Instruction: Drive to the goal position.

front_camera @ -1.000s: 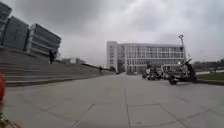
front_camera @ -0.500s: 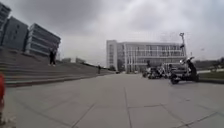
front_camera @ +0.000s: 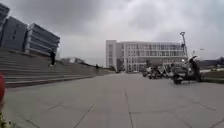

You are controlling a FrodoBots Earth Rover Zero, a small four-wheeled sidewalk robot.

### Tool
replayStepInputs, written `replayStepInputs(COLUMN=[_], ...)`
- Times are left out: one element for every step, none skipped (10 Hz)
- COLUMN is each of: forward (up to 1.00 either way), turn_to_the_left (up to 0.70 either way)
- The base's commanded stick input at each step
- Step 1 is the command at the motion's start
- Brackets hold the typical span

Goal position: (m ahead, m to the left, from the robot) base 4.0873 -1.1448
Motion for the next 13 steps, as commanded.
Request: replayStepInputs(forward=[0.7,0.7,0.7,0.7,0.7,0.7,0.7,0.7,0.7,0.7,0.7,0.7,0.7], turn_to_the_left=[0.0,0.0,0.0,0.0,0.0,0.0,0.0,0.0,0.0,0.0,0.0,0.0,0.0])
